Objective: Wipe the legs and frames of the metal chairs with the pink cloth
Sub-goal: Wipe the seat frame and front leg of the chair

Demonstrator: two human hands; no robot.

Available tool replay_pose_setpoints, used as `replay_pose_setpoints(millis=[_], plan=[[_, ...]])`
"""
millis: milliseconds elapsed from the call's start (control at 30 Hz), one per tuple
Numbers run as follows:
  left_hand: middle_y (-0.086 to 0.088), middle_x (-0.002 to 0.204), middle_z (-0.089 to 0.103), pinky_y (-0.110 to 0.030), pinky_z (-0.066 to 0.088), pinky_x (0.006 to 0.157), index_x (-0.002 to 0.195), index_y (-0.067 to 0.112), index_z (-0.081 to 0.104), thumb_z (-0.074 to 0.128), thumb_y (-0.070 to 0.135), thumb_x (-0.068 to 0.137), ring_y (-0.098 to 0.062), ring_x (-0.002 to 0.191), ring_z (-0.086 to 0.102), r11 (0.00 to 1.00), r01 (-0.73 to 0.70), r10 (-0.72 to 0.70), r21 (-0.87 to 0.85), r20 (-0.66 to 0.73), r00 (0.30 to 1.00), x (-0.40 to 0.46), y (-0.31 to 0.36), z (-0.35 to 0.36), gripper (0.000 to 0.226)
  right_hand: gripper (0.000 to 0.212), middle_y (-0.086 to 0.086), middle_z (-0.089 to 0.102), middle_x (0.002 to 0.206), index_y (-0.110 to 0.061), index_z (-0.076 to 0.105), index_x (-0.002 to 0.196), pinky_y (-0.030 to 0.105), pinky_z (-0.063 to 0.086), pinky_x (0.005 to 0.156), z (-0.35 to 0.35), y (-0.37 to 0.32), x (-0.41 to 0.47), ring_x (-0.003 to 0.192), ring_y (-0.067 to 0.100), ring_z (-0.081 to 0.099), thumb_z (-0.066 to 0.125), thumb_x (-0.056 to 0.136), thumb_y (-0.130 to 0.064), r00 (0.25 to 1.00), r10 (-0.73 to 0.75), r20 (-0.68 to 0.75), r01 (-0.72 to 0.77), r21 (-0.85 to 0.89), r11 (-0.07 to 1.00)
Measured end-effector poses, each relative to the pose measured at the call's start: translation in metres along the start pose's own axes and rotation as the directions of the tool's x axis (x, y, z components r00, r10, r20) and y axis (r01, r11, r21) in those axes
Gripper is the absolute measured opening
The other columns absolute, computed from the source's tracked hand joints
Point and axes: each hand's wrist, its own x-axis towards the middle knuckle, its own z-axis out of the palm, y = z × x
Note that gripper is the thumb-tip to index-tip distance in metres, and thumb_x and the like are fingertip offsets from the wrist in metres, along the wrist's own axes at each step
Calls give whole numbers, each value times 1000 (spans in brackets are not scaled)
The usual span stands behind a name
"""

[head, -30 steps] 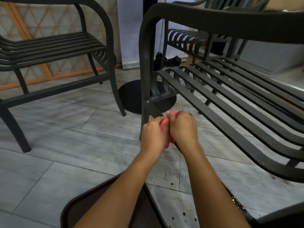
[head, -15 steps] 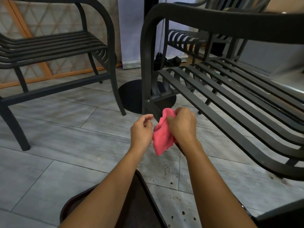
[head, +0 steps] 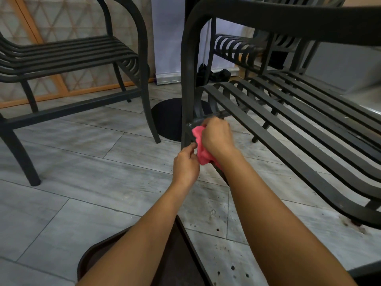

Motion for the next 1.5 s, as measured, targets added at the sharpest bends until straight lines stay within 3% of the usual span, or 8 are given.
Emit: replay_pose_setpoints(millis=[100,300,533,833,1100,1267,1433,1500], plan=[[-9,105,66,-20,47,67,110,13,64,34,3,94,-16,87,60,1000,6,-6,-2,-4,1000,0,-3,1,35,22,14,65,93,-4,65,94,40,52,78,15,2,2,90,31,61,54,89,-22,998,1,61,3,-67,998],[-2,132,56,-34,41,106,128,17,55,36,-4,91,-16,123,50,998,-5,6,-56,18,1000,-1,-10,2,46,15,10,66,87,-12,68,93,35,51,69,22,14,3,85,30,63,56,91,-22,999,-25,29,29,-129,991],[1,137,51,-20,34,100,127,22,55,35,-5,92,-13,128,44,997,-8,11,-83,36,999,-1,-15,3,49,15,5,60,83,-17,69,100,30,43,62,21,27,-6,82,26,60,58,91,-23,999,-39,-7,36,-218,975],[1,136,52,-19,36,99,126,23,56,36,-7,90,-13,127,46,996,-23,25,-87,21,999,1,-18,3,51,14,4,65,84,-24,71,100,29,48,61,19,41,-22,76,24,61,63,89,-28,994,-98,-42,86,-226,970],[2,139,49,-3,34,83,128,24,55,35,-6,91,-10,126,46,997,-8,11,-82,34,999,0,-16,3,52,11,2,53,67,-22,73,92,26,39,55,11,48,-36,61,22,52,62,89,-25,997,-68,-22,62,-195,979],[1,141,47,6,34,53,129,22,53,34,-7,91,13,81,49,996,12,-7,-92,52,999,-2,-12,1,52,15,5,65,76,-15,72,98,35,55,70,-9,45,-44,69,22,63,64,88,-22,999,-19,49,23,-97,995],[0,140,49,-5,35,86,128,22,55,33,-8,90,-8,125,46,997,-4,9,-82,60,998,-1,-15,0,53,10,-1,67,81,-15,70,91,35,56,74,-23,21,-26,74,17,65,71,81,-13,999,-28,15,29,-61,998],[0,139,50,-5,35,85,128,22,55,33,-7,90,-11,126,46,997,8,-3,-82,67,998,1,-17,0,53,11,1,67,86,-14,70,93,35,55,75,-22,9,-7,81,19,65,69,82,-13,999,-50,17,51,-65,997]])
